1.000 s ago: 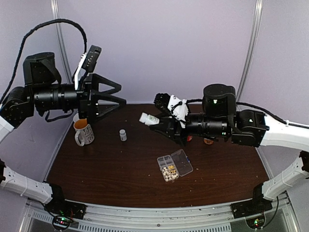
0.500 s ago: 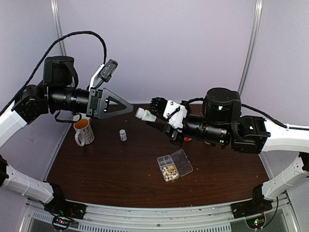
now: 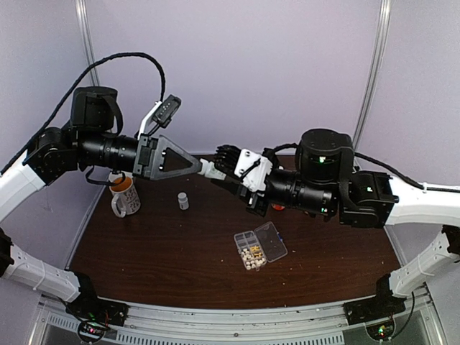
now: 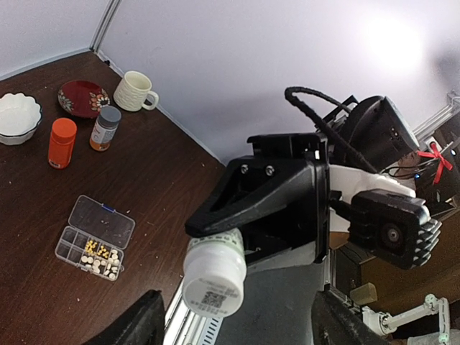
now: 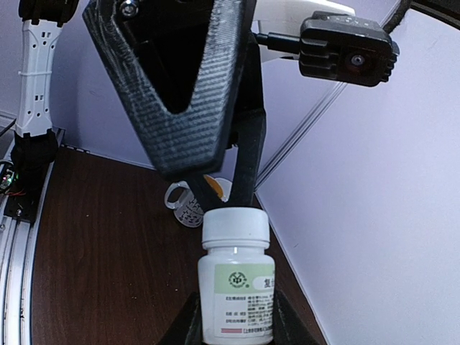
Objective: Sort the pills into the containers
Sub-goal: Screw the lid of the pill bottle onto the pill bottle.
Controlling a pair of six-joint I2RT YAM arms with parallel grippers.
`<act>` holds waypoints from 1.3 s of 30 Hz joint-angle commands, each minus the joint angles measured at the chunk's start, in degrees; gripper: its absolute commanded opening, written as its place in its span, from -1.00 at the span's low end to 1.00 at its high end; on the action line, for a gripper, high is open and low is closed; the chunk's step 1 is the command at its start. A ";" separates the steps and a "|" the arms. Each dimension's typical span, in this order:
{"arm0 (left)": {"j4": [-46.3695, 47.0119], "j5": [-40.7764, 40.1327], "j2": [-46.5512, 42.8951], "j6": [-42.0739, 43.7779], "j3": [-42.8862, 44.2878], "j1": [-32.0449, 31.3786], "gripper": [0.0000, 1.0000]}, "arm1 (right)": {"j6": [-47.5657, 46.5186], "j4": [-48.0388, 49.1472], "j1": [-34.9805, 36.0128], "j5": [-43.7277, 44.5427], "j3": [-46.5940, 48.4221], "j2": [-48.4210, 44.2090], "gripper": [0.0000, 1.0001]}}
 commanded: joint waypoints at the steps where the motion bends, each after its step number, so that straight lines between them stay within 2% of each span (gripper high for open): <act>1: 2.83 1.08 0.14 -0.50 -0.10 0.31 0.44 | -0.51 0.24 0.68 1.03 2.66 0.92 -1.00; 7: 2.22 1.08 0.65 -0.15 0.41 0.34 0.30 | -0.82 -0.74 0.92 1.92 3.41 2.12 -1.00; 13: 0.72 0.90 1.16 0.51 1.29 0.32 0.03 | -0.82 -1.42 1.02 2.74 3.99 2.78 -1.00; 23: -0.54 1.47 1.79 2.99 1.69 0.31 -1.00 | 1.83 -4.20 1.08 0.91 5.93 2.94 -1.00; 27: -1.18 2.01 1.89 8.82 2.24 0.26 -1.00 | 6.85 -7.30 0.07 -5.51 8.29 3.58 -1.00; 35: -5.54 -2.09 1.89 22.74 4.56 0.07 -1.00 | 21.23 -10.48 -5.23 -26.73 12.06 5.03 -1.00; 39: -5.55 -5.10 1.66 26.00 4.36 -0.09 -1.00 | 25.27 -9.42 -6.82 -31.72 11.58 4.89 -1.00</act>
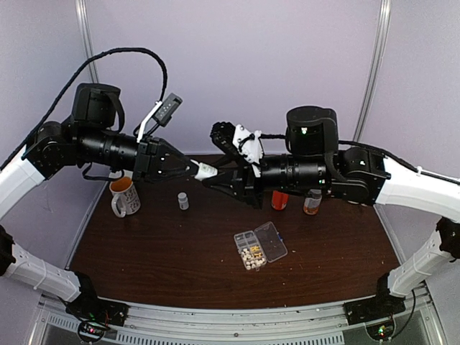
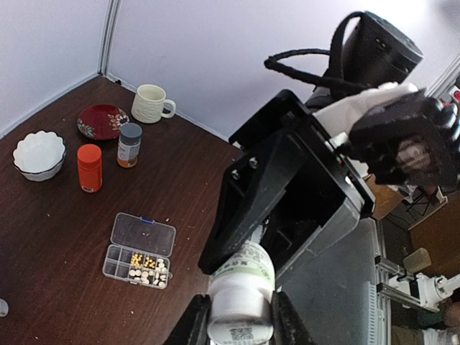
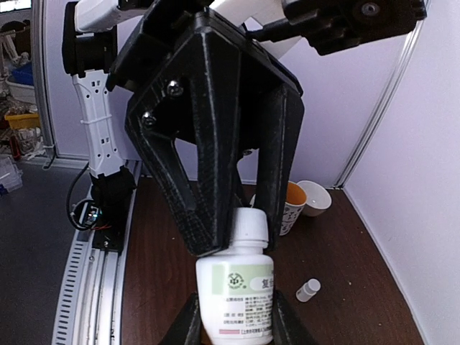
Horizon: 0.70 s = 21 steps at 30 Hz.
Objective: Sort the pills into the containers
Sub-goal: Screw the lid of the pill bottle onto the pill bottle, then pass from the right arm to the left
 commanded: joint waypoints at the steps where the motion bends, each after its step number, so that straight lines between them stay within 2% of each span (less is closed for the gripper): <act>1: 0.39 -3.77 0.28 10.03 1.13 -0.60 -1.00 | 9.94 1.24 -1.22 -11.73 1.27 -0.31 -1.00; 10: 0.39 -5.69 0.26 18.31 1.49 -1.94 -1.00 | 15.76 3.92 -3.79 -20.32 0.54 -0.01 -0.99; 13: 0.39 -7.00 0.43 18.51 1.13 -2.20 -1.00 | 15.83 3.63 -4.21 -19.16 0.06 -0.38 -0.85; 15: -0.07 -8.96 0.58 17.04 0.96 -2.17 -1.00 | 15.53 3.18 -4.48 -17.55 -0.62 -0.86 -0.60; 19: -4.97 -14.07 2.73 15.66 3.19 -2.13 -1.00 | 13.13 1.86 -4.65 -12.57 -3.31 -3.14 0.14; 21: -7.77 -16.66 4.23 15.31 4.90 -2.13 -1.00 | 12.17 1.84 -4.67 -9.13 -5.56 -4.95 0.40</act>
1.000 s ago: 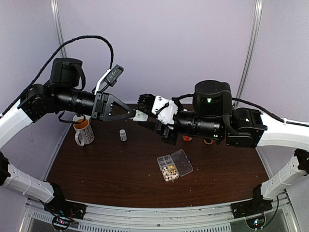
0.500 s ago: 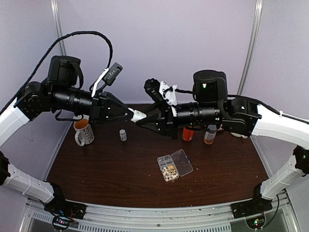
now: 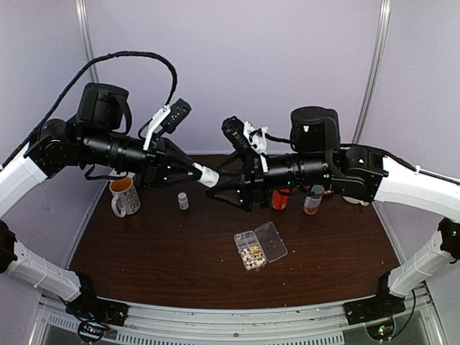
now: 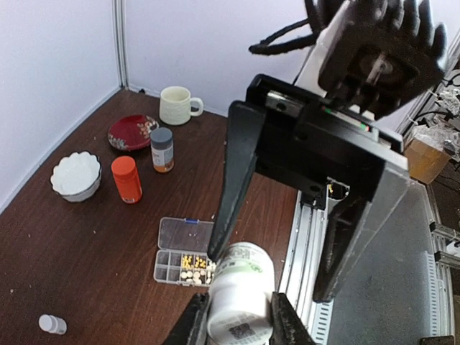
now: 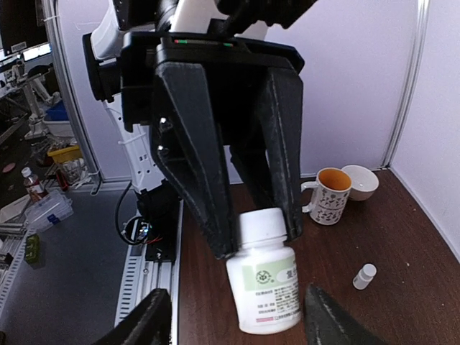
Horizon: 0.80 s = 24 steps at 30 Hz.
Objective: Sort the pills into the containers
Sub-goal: Pass from the right arm to the left, then place the pill bottle at the center of the board.
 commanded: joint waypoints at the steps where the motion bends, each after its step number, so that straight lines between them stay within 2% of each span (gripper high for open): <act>1: -5.95 -9.82 3.59 1.26 3.67 0.37 -1.00 | -0.77 0.93 -0.11 5.65 -5.30 -5.31 0.51; 3: -7.19 -11.93 4.81 0.59 3.75 0.36 -1.00 | -1.05 1.78 -0.49 9.03 -8.17 -6.96 0.69; 5: -8.20 -14.89 6.39 -0.39 3.84 0.36 -1.00 | -0.57 2.88 -1.15 12.28 -10.75 -8.28 0.74; 10: -10.99 -21.41 13.42 -2.10 4.80 0.82 -1.00 | 3.98 6.47 -3.01 24.33 -16.03 -9.42 0.74; 14: -11.16 -21.95 21.63 -4.02 6.62 2.76 -1.00 | 7.92 10.36 -4.01 33.95 -20.96 -10.71 0.72; 17: -12.71 -21.97 28.96 -4.41 11.34 4.04 -1.00 | 11.21 14.45 -4.67 40.28 -26.21 -12.96 0.72; 24: -13.92 -23.18 43.85 -4.34 21.16 7.12 -1.00 | 14.74 18.29 -7.80 47.80 -35.54 -18.18 0.72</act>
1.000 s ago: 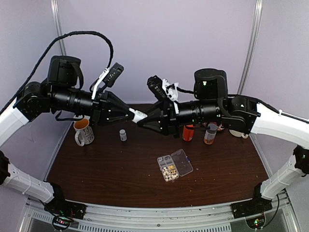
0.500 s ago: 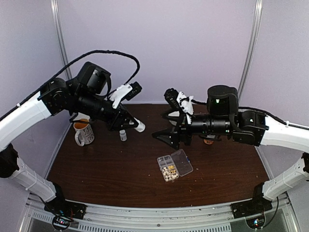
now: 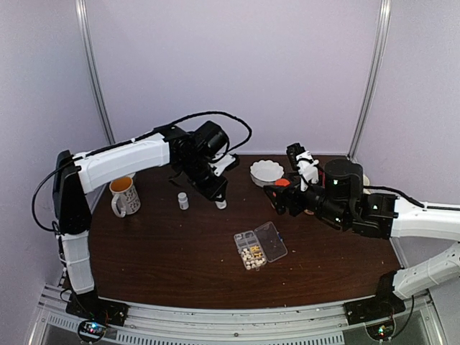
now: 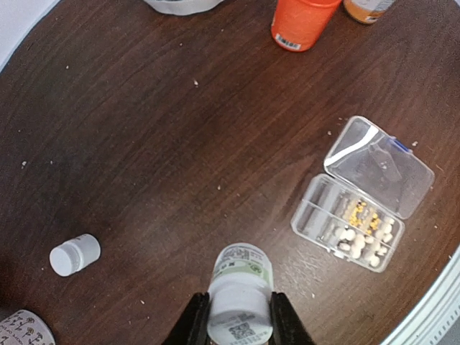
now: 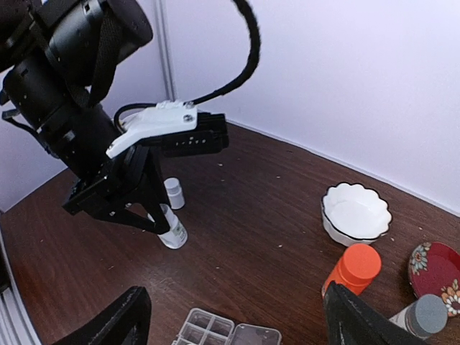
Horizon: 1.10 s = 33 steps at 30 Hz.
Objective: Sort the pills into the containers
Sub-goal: Place the pill bottle at the center of the board.
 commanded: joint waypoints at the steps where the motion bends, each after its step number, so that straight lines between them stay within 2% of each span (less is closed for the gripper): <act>1: -0.71 -0.63 6.05 -0.70 6.70 2.18 -1.00 | 3.30 4.07 -2.01 7.80 -3.71 -3.27 0.72; 11: -0.76 -0.73 20.14 0.02 18.22 4.40 -1.00 | 4.64 5.71 -3.02 8.98 -10.83 -6.53 0.71; 18: -0.75 -1.78 24.61 -0.01 20.08 4.67 -1.00 | 5.17 5.10 -3.16 8.01 -11.78 -6.69 0.71; 22: -0.74 -1.06 25.56 -0.40 19.02 4.67 -1.00 | 4.75 7.98 -3.16 7.95 -13.04 -6.10 0.71; 24: -0.75 -1.10 25.64 -0.42 18.36 4.67 -0.85 | 4.81 8.38 -3.16 7.54 -12.41 -5.14 0.71; 27: -0.76 -1.29 25.34 -0.23 17.76 4.67 -0.45 | 4.94 7.12 -3.16 6.71 -10.27 -3.91 0.71; 33: -0.80 -1.96 24.99 0.28 16.93 4.67 0.02 | 3.73 8.24 -3.16 6.63 -9.13 -2.79 0.71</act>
